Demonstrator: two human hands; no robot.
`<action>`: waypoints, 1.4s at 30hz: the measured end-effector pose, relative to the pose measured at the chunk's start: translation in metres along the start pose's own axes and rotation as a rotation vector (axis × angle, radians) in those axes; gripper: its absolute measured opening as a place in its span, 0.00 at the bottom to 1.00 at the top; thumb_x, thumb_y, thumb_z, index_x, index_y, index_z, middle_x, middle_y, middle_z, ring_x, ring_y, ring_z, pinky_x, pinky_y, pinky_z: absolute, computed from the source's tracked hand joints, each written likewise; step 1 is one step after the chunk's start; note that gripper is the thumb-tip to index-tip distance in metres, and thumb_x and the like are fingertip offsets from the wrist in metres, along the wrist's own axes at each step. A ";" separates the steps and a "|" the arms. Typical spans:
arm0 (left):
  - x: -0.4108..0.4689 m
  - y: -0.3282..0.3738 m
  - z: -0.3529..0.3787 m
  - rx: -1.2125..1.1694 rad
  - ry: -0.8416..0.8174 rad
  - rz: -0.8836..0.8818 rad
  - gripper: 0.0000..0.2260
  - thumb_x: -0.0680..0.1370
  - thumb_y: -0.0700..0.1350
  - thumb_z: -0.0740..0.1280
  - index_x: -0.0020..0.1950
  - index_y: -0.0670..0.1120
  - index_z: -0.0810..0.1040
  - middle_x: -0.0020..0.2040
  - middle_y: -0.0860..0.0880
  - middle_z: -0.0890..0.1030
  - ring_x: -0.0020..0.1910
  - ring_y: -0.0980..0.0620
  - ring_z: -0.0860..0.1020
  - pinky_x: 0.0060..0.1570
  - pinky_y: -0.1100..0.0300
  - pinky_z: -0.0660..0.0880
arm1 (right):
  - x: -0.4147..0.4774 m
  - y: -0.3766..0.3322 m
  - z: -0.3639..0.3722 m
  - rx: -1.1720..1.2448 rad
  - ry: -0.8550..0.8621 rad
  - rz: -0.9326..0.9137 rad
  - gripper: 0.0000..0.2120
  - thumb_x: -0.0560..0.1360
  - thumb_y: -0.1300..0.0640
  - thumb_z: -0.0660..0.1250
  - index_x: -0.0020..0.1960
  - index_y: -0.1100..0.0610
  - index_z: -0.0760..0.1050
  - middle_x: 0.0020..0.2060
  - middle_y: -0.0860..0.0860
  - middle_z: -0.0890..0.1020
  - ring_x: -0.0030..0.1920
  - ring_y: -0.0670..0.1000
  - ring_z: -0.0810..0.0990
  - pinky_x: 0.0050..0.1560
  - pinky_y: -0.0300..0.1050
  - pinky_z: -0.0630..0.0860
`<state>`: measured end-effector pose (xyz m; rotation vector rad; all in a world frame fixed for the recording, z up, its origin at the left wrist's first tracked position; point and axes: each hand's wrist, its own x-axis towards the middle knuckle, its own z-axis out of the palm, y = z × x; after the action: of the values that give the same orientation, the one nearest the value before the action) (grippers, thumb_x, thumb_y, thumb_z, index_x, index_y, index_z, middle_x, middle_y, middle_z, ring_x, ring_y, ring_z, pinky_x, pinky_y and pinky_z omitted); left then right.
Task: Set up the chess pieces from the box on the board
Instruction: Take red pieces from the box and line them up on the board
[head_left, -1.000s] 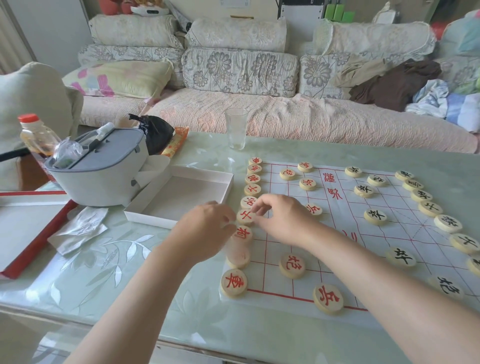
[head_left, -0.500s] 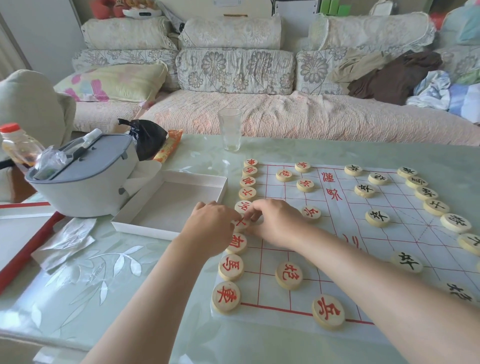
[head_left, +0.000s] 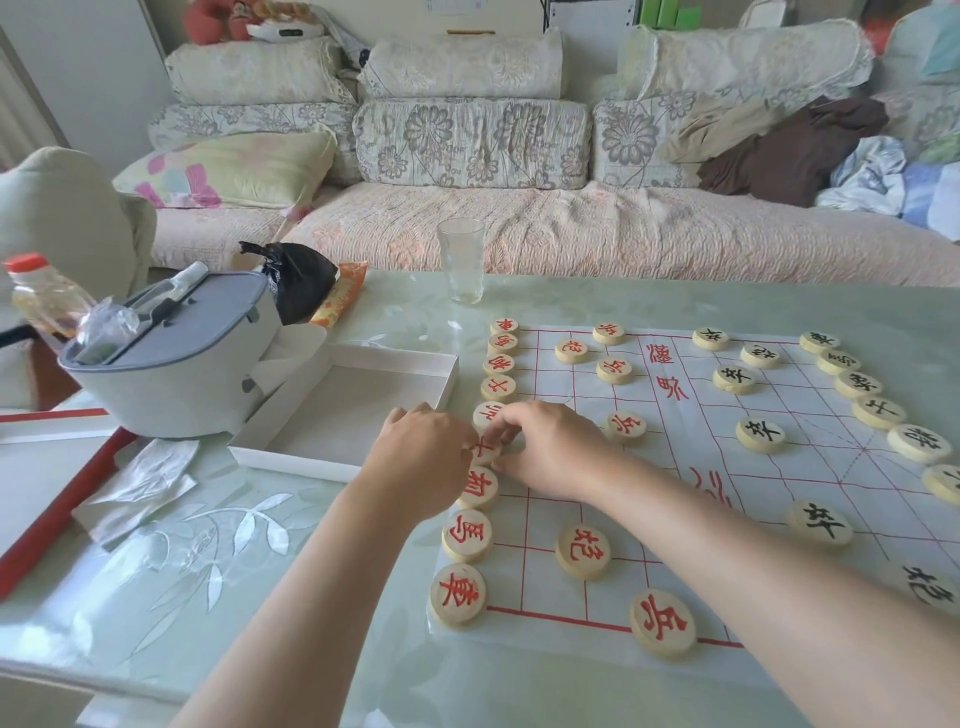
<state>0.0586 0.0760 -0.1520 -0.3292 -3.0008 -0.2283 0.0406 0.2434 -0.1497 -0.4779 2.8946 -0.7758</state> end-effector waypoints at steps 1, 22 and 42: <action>0.000 0.001 -0.001 -0.012 0.014 -0.003 0.14 0.80 0.46 0.57 0.61 0.57 0.78 0.55 0.55 0.80 0.59 0.51 0.71 0.56 0.58 0.63 | 0.000 0.000 -0.001 0.005 0.000 0.005 0.09 0.72 0.49 0.71 0.52 0.40 0.77 0.50 0.39 0.80 0.51 0.45 0.77 0.49 0.42 0.73; 0.043 0.004 0.006 0.074 0.019 0.036 0.16 0.79 0.46 0.56 0.62 0.59 0.77 0.61 0.57 0.77 0.62 0.51 0.68 0.59 0.57 0.61 | 0.036 0.020 -0.004 0.004 0.098 0.004 0.10 0.76 0.47 0.69 0.57 0.43 0.79 0.53 0.41 0.81 0.49 0.47 0.76 0.46 0.43 0.69; 0.082 -0.002 0.010 0.033 0.066 -0.014 0.15 0.80 0.48 0.57 0.64 0.56 0.76 0.60 0.53 0.79 0.64 0.51 0.67 0.64 0.58 0.59 | 0.079 0.038 -0.023 -0.072 0.159 -0.016 0.19 0.75 0.60 0.65 0.62 0.43 0.76 0.58 0.42 0.81 0.57 0.49 0.78 0.47 0.43 0.71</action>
<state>-0.0224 0.0922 -0.1516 -0.2916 -2.9390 -0.1867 -0.0484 0.2595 -0.1510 -0.4678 3.0783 -0.7458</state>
